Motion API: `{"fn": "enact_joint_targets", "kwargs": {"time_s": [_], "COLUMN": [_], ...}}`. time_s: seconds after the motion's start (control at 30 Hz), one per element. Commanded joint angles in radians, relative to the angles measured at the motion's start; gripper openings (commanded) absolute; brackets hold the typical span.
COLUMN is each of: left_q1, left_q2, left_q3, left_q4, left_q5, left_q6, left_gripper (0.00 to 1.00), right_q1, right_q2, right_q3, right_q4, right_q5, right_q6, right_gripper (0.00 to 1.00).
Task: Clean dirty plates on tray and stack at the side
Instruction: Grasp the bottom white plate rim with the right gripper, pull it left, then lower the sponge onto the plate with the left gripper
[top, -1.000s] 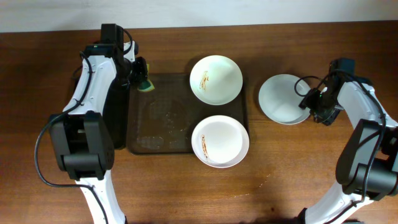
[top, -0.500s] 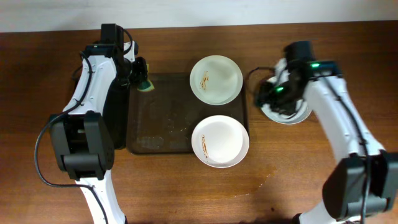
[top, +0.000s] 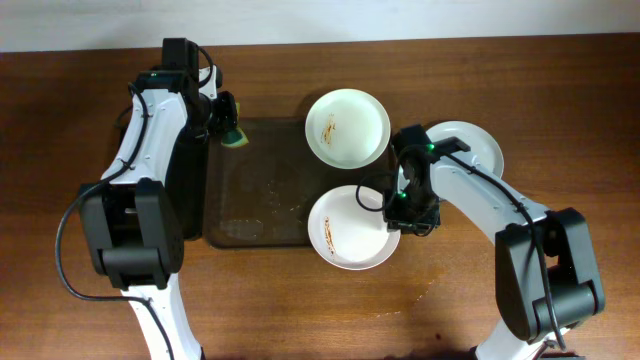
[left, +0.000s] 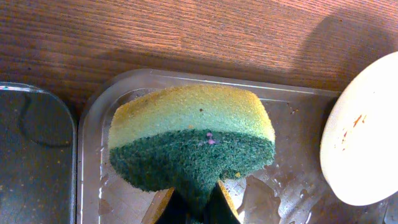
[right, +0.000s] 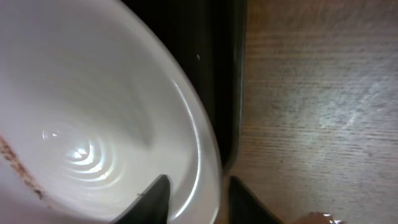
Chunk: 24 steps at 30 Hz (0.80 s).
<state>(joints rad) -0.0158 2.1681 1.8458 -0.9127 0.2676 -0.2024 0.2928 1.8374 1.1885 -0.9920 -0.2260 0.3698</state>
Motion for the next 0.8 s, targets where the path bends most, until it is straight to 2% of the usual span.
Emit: {"fn": "enact_joint_targets", "kwargs": {"time_s": [0.0, 0.07, 0.1, 0.2, 0.3, 0.37, 0.47, 0.63, 0.67, 0.73, 0.77], "left_q1": [0.001, 0.001, 0.001, 0.001, -0.002, -0.003, -0.005, -0.005, -0.005, -0.005, -0.005], "left_q2": [-0.022, -0.022, -0.022, -0.022, -0.022, -0.022, -0.022, -0.022, -0.022, -0.022, -0.022], "left_q3": [0.006, 0.006, 0.006, 0.006, 0.006, 0.006, 0.006, 0.006, 0.006, 0.006, 0.006], "left_q4": [0.002, 0.002, 0.002, 0.003, 0.003, 0.003, 0.003, 0.002, 0.002, -0.002, -0.008], "left_q5": [-0.006, -0.006, -0.006, -0.006, -0.006, -0.006, -0.006, -0.006, -0.006, -0.005, -0.003], "left_q6": [0.017, 0.017, 0.017, 0.017, 0.017, 0.017, 0.017, 0.017, 0.017, 0.017, 0.017], "left_gripper": [0.01, 0.01, 0.01, 0.01, 0.01, 0.01, 0.01, 0.01, 0.01, 0.01, 0.01], "right_q1": [0.014, 0.023, 0.030, 0.062, 0.103, 0.147, 0.241, 0.323, 0.323, 0.317, 0.312], "right_q2": [0.008, 0.008, 0.008, 0.008, 0.008, 0.011, 0.035, 0.089, 0.094, 0.100, 0.103], "right_q3": [-0.013, -0.013, -0.013, -0.006, -0.005, -0.005, -0.005, -0.005, -0.005, -0.005, -0.005], "right_q4": [0.021, 0.025, 0.024, 0.086, 0.233, 0.351, 0.476, 0.547, 0.562, 0.593, 0.613], "right_q5": [-0.007, -0.010, -0.015, -0.154, -0.201, -0.149, 0.078, 0.133, 0.135, 0.150, 0.161], "right_q6": [0.005, 0.005, 0.005, 0.010, 0.166, 0.283, 0.479, 0.554, 0.553, 0.556, 0.556], "right_gripper": [0.20, 0.11, 0.04, 0.04, 0.04, 0.04, 0.04, 0.04, 0.05, 0.23, 0.29]}}
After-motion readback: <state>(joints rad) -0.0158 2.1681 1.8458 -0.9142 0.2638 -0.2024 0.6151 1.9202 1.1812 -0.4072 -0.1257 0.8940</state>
